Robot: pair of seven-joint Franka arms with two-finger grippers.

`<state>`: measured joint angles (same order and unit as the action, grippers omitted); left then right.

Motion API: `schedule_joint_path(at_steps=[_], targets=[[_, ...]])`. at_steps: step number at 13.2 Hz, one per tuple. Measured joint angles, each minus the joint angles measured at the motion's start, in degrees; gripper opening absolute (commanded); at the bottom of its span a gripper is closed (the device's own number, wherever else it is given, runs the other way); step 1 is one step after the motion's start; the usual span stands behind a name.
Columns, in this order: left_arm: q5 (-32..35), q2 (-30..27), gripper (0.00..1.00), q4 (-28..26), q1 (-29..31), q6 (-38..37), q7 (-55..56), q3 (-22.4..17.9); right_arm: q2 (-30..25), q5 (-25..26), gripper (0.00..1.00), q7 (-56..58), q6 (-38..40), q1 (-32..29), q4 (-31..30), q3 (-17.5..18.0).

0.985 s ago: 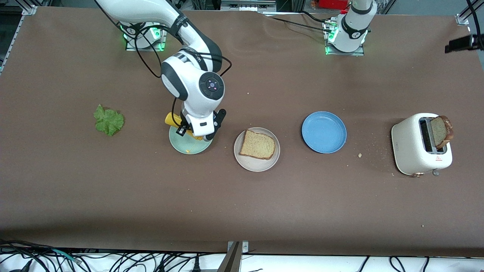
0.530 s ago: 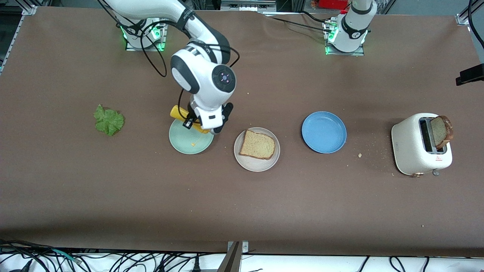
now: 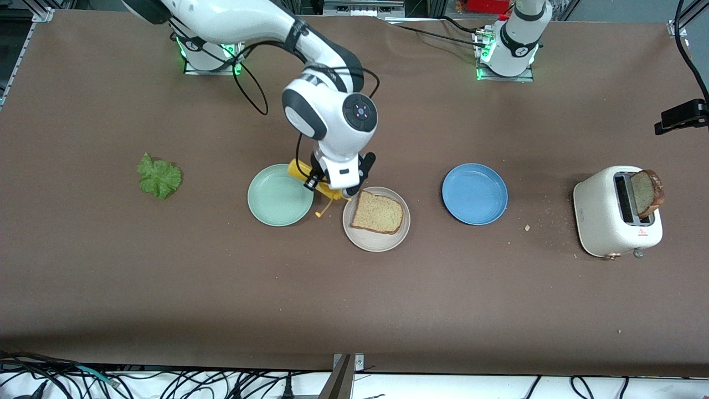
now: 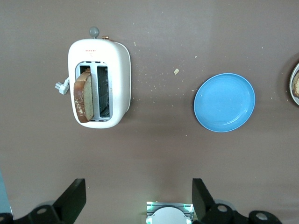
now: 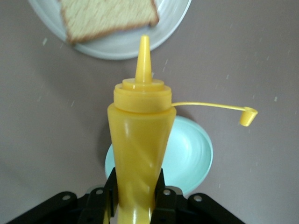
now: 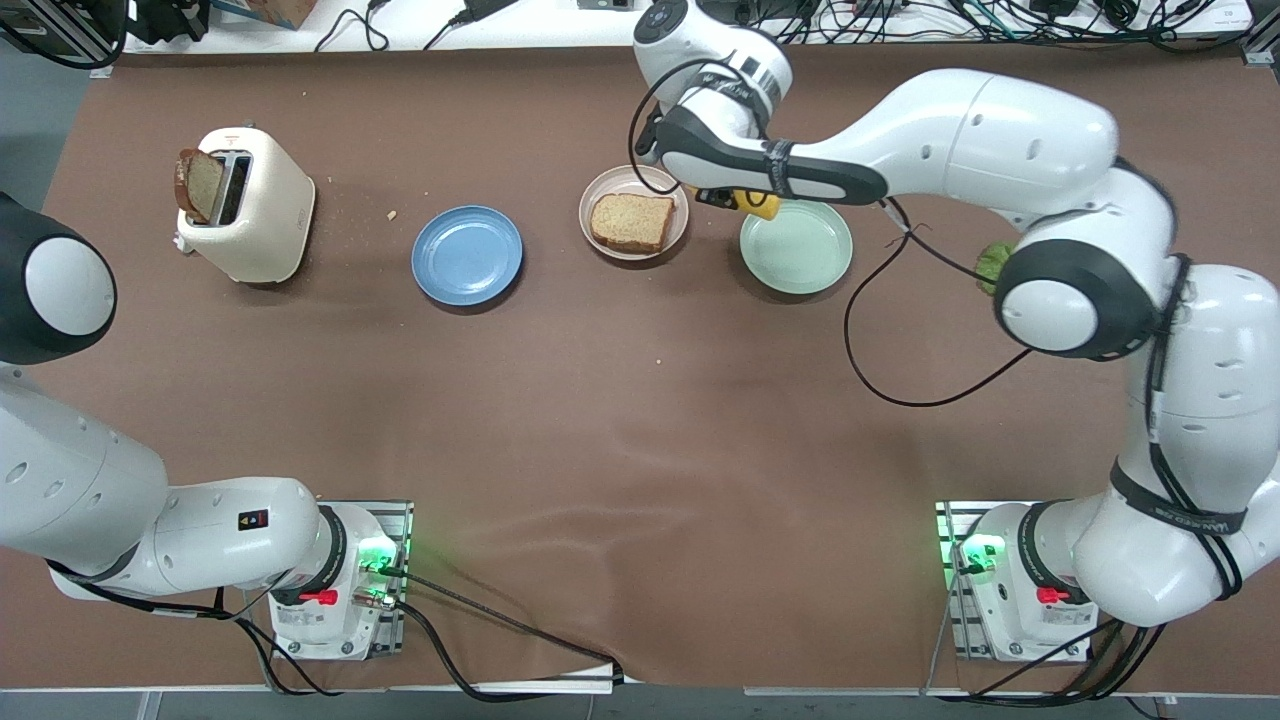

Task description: Make sandwich in beige plate with both arms

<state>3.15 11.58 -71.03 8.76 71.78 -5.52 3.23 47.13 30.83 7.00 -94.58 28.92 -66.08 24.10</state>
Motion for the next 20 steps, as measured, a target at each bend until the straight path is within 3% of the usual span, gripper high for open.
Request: schedule_joint_path(at_steps=[3, 5, 12, 16, 20], targets=[[0.0, 0.5, 1.00, 0.0, -1.5, 1.7, 0.0, 0.1, 5.3, 4.8, 0.32, -1.1, -2.3, 1.6, 2.1, 0.0], [0.0, 0.6, 1.00, 0.0, -2.4, 2.9, 0.0, 0.3, 7.3, 7.2, 0.21, -1.7, -2.3, 2.6, 2.5, 0.0], [-0.1, 2.3, 1.00, 0.0, -2.7, 6.1, 0.0, 0.2, 6.7, 6.9, 0.22, -1.8, 1.7, 2.8, 4.8, 0.0], [-0.1, 3.0, 1.00, 0.0, -3.0, 7.1, 0.0, 0.2, -1.8, -4.4, 0.23, 6.3, 4.1, -2.0, 5.4, -1.8], [-0.1, 3.0, 1.00, 0.1, -3.1, 7.4, 0.0, 0.2, -13.1, -17.1, 0.23, 18.4, 3.6, -8.9, -2.5, -7.1]])
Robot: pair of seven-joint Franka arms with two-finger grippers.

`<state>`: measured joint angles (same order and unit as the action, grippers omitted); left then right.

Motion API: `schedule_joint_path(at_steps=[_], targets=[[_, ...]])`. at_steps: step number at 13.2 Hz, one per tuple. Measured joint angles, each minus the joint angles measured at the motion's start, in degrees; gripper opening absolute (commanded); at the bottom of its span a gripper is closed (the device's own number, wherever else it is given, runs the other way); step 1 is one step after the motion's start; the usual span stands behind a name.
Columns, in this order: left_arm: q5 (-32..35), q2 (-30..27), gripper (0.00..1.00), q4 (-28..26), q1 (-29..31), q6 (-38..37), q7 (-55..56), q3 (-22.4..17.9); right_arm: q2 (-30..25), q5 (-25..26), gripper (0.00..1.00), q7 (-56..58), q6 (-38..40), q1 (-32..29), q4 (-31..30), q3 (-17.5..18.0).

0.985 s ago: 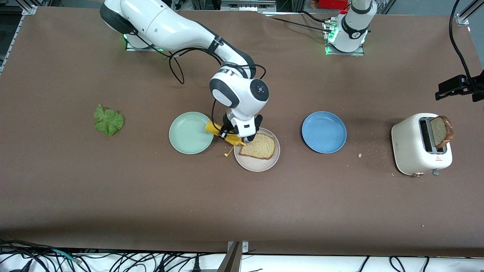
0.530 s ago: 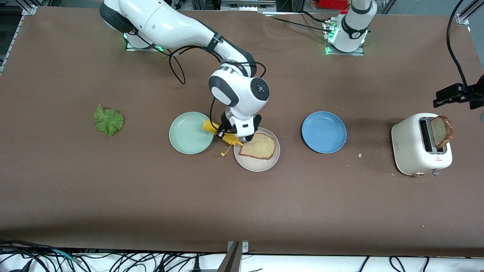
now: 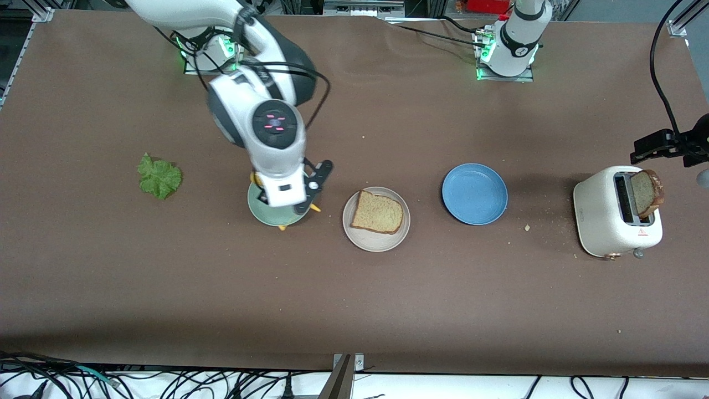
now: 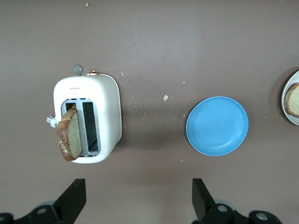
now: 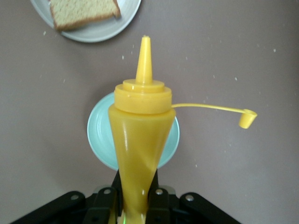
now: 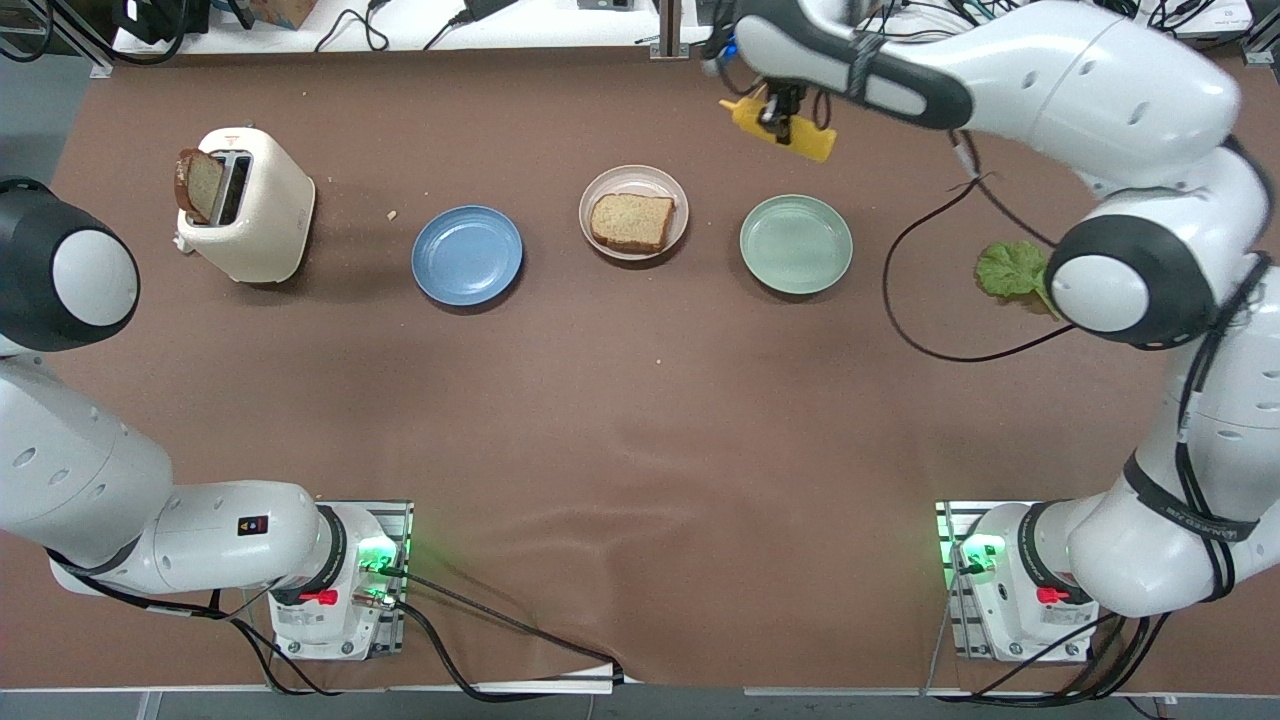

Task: Make sandwich in beige plate with both arms
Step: 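Carry the mustard bottle with the right gripper back beside the lettuce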

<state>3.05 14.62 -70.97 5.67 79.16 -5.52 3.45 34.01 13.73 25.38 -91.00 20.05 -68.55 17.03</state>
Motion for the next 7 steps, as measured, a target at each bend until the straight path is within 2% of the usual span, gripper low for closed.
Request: schedule_joint_path(at_steps=[3, 7], targets=[[0.0, 0.1, 1.00, 0.0, 0.0, 0.2, 0.0, 0.0, -7.9, -11.1, 0.23, 11.7, -3.1, -4.3, -7.9, -5.9], [0.0, 0.3, 1.00, 0.0, 0.0, 0.8, 0.0, 0.0, -17.7, -25.6, 0.24, 29.6, -8.8, -10.3, -21.5, -13.8]])
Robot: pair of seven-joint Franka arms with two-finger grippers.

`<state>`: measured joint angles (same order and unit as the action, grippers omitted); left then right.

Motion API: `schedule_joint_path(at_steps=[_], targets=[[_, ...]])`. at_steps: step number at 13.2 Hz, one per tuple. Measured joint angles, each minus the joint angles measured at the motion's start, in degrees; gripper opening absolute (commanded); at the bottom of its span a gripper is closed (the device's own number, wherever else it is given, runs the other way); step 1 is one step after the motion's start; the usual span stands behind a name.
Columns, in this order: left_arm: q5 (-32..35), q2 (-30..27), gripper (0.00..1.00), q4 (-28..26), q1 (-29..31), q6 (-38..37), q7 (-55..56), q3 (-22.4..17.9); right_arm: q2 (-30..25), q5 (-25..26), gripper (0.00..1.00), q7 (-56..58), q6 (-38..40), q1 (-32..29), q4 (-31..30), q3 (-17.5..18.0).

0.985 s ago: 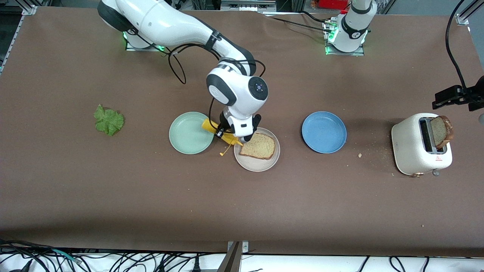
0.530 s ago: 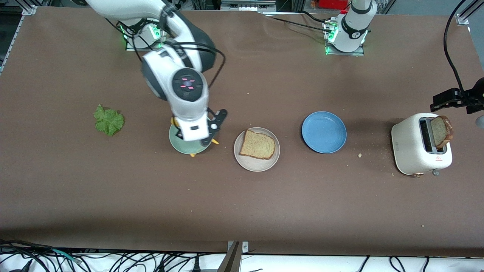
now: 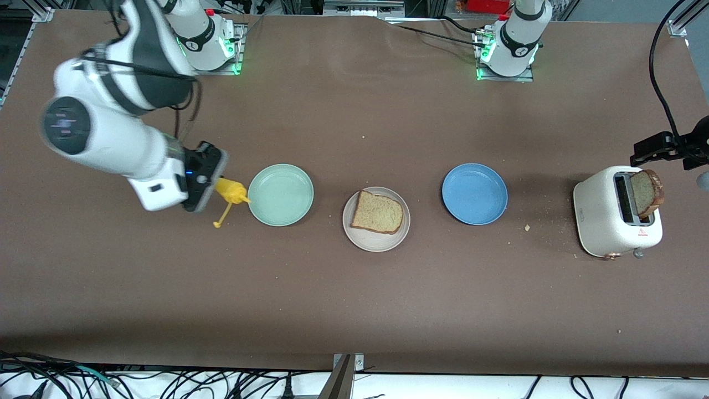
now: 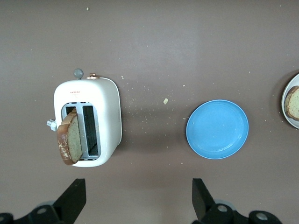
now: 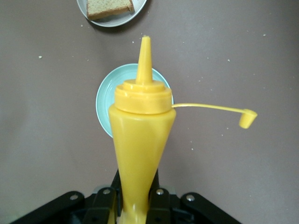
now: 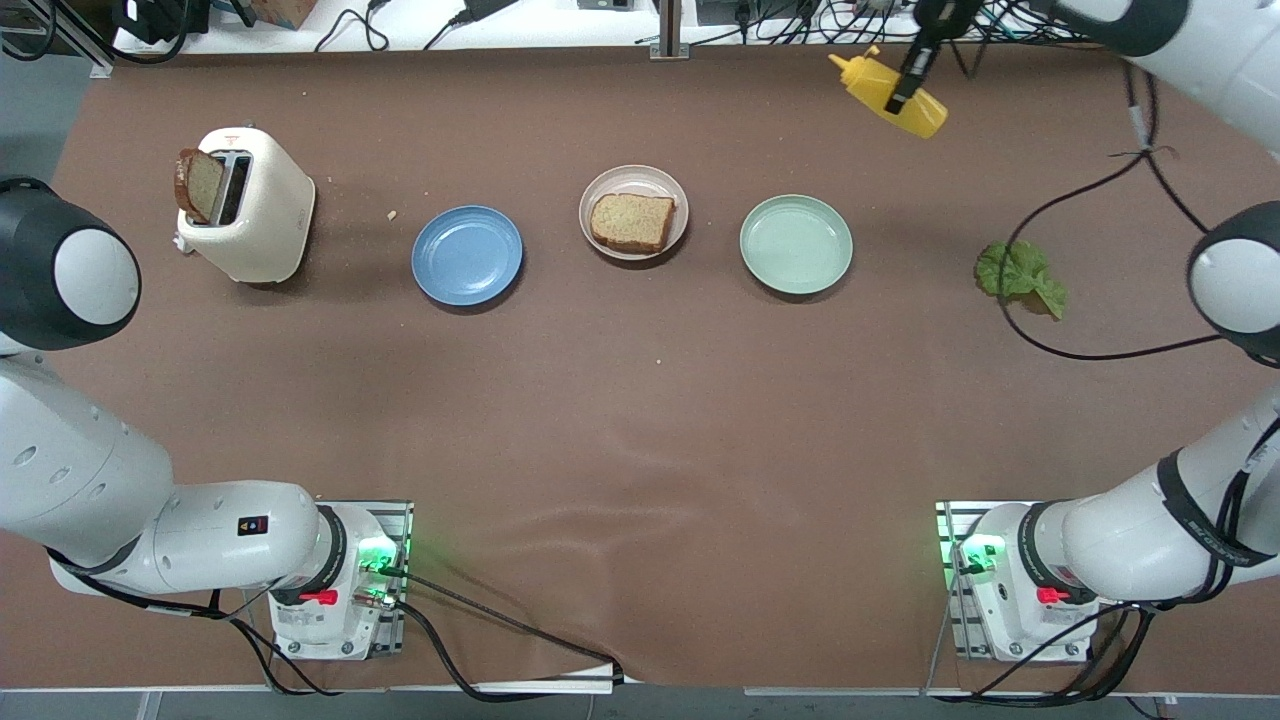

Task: Make sandwich in beige plate with both arms
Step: 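Carry the mustard bottle with the right gripper back beside the lettuce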

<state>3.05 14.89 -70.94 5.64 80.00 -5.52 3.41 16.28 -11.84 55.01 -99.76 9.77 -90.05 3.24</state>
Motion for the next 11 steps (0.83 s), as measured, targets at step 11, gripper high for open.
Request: schedule_joint_path(at_steps=[11], targets=[[0.0, -0.1, 1.00, 0.2, 0.6, -0.1, 0.1, -0.9, -2.8, -46.9, 0.24, 63.7, -3.0, -17.4, -32.4, -11.6]])
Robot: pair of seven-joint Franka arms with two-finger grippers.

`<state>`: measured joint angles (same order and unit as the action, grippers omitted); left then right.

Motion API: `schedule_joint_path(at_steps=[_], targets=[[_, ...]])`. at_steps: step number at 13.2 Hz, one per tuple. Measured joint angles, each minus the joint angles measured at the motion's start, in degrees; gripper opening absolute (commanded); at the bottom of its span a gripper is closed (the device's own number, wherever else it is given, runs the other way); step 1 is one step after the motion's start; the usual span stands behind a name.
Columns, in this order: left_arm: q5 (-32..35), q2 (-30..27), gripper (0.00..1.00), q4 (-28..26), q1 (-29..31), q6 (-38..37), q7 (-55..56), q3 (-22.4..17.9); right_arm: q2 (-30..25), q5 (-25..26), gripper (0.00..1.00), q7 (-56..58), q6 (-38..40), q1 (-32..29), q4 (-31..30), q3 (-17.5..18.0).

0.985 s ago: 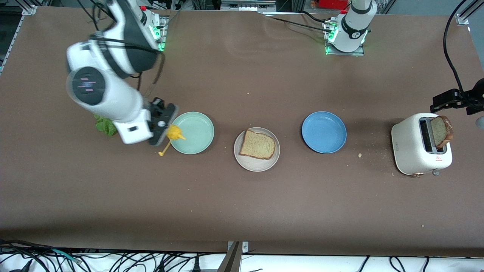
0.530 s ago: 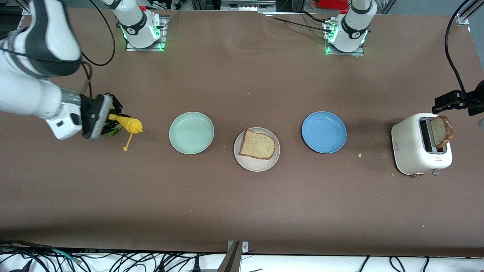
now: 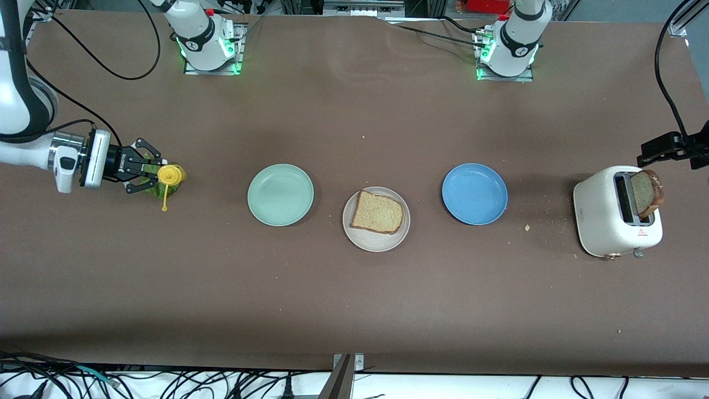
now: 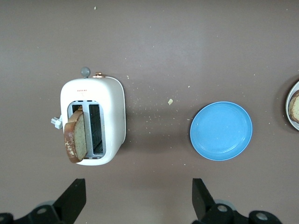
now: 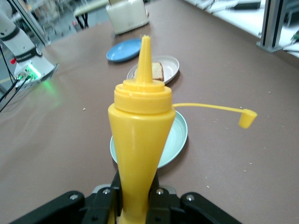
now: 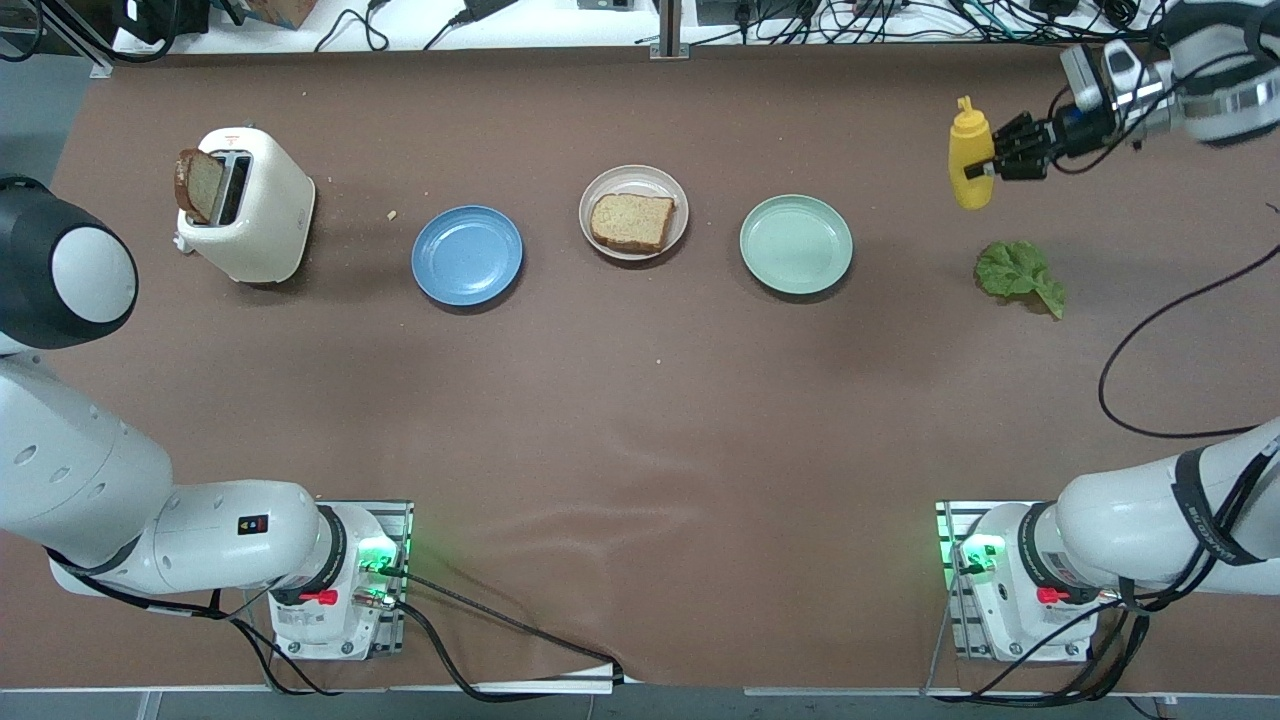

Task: Make sandwich in beige plate with both arms
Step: 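Carry the mustard bottle with the right gripper back beside the lettuce, then lower the mustard bottle onto the table and open the right gripper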

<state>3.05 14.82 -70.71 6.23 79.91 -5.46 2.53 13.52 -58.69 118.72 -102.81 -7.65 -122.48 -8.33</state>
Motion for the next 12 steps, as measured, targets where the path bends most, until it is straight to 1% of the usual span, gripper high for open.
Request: schedule_joint_path(at_steps=[2, 6, 9, 11, 12], targets=[[0.0, 0.0, 1.00, 0.0, 0.1, -0.3, 0.2, -0.1, 2.6, -3.3, 0.24, 9.0, 1.2, -1.8, -3.3, -1.0], [0.0, 0.6, 1.00, -0.5, 1.6, -2.2, 1.6, -0.2, 11.2, -11.1, 0.24, 24.9, 7.0, -4.3, -4.2, -1.1], [0.2, 0.7, 1.00, -0.5, 2.6, -4.4, 2.0, -0.2, 15.4, -13.1, 0.24, 33.1, 7.6, -4.3, -4.1, -1.1], [2.2, 0.8, 1.00, -0.5, 2.7, -4.7, 3.6, -0.3, 17.3, -13.7, 0.24, 37.2, 7.7, -4.3, -4.1, -1.1], [3.0, 0.8, 1.00, -0.5, 2.7, -4.8, 4.2, -0.3, 18.1, -14.1, 0.24, 37.5, 7.7, -4.3, -4.0, -1.1]])
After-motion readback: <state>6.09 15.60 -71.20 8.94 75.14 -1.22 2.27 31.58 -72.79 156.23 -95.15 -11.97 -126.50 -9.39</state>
